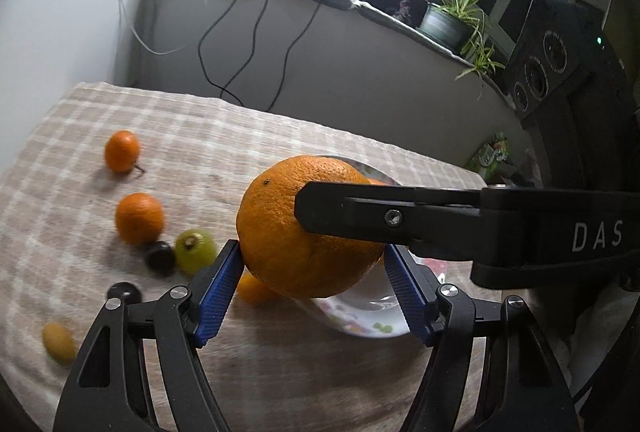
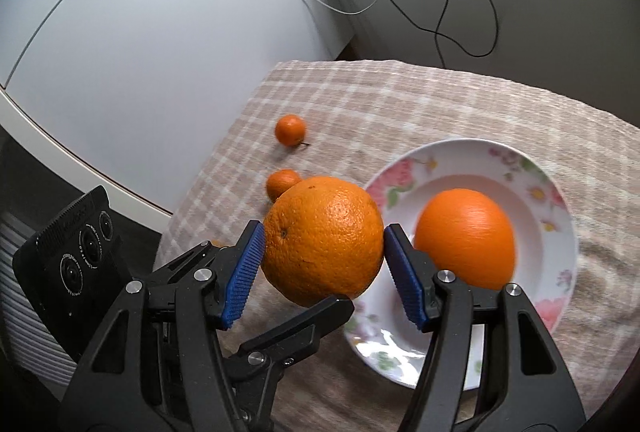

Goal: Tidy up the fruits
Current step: 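Carry the orange to the plate and lower it beside the first orange, then open the right gripper and pull it back from the plate, then move the right gripper to a brown kiwi and close on it, then lift the kiwi with the right gripper and carry it over the plate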

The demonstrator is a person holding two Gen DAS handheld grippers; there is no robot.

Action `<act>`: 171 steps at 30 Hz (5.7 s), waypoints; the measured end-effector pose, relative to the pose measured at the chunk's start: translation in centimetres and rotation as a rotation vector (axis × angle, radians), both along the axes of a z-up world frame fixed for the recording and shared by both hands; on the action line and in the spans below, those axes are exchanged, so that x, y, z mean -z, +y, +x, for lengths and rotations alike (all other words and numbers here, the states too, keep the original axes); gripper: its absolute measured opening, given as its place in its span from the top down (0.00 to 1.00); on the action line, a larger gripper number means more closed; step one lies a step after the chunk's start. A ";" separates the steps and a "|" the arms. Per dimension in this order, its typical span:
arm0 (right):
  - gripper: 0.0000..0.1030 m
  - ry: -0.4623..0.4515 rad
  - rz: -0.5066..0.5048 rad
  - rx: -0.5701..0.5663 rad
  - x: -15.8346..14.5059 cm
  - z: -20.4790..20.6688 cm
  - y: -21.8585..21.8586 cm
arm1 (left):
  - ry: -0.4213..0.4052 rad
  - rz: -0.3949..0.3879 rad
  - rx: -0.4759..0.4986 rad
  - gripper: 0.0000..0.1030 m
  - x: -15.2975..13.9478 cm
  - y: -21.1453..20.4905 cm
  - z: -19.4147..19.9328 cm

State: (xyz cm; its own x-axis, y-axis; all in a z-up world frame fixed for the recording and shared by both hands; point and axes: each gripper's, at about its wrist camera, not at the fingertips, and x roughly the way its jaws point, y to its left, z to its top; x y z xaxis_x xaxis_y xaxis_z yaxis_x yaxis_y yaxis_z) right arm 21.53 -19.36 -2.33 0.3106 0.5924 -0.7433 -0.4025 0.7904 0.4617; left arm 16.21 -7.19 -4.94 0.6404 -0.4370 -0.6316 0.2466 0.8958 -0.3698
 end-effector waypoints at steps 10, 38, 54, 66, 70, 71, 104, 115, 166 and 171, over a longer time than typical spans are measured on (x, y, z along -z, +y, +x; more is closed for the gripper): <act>0.38 -0.046 -0.077 0.006 -0.1 0.0 -1.0 | 0.008 0.032 0.035 0.31 0.2 -2.2 0.8; 0.42 -0.071 -0.057 0.030 -1.5 -0.1 -2.0 | -0.017 0.134 0.053 0.26 -0.7 -1.9 -1.4; 0.42 -0.088 -0.002 0.069 -2.0 -1.9 -4.0 | -0.077 0.127 -0.001 0.26 -2.0 2.0 -5.1; 0.40 -0.178 -0.018 0.038 -2.5 -5.4 -2.5 | -0.057 0.124 -0.099 0.26 -0.9 7.4 -8.0; 0.32 -0.229 -0.029 0.018 -2.7 -7.2 -1.7 | -0.032 0.114 -0.141 0.28 0.0 9.5 -9.0; 0.31 -0.240 -0.031 0.012 -2.6 -7.6 -1.4 | -0.027 0.111 -0.149 0.28 0.2 10.0 -9.3; 0.62 -0.259 -0.219 -0.312 5.8 -9.3 14.5 | 0.066 -0.021 -0.213 0.61 4.0 16.2 -6.3; 0.71 -0.262 -0.268 -0.337 7.0 -8.7 15.6 | 0.088 -0.003 -0.203 0.64 4.7 16.0 -5.7; 0.73 -0.349 -0.216 0.050 2.5 -10.2 -5.8 | -0.061 0.014 0.092 0.76 -1.1 -1.8 -6.0; 0.73 -0.344 -0.226 0.076 2.9 -9.4 -7.2 | -0.083 0.059 0.130 0.76 -1.3 -4.5 -5.7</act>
State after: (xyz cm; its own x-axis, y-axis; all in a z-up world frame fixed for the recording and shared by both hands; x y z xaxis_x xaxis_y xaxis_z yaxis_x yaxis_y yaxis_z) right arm 12.15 -26.58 -5.22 0.5999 0.3926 -0.6971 -0.4401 0.8896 0.1222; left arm 10.50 -11.66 -3.66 0.6320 -0.4838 -0.6054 0.3897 0.8737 -0.2913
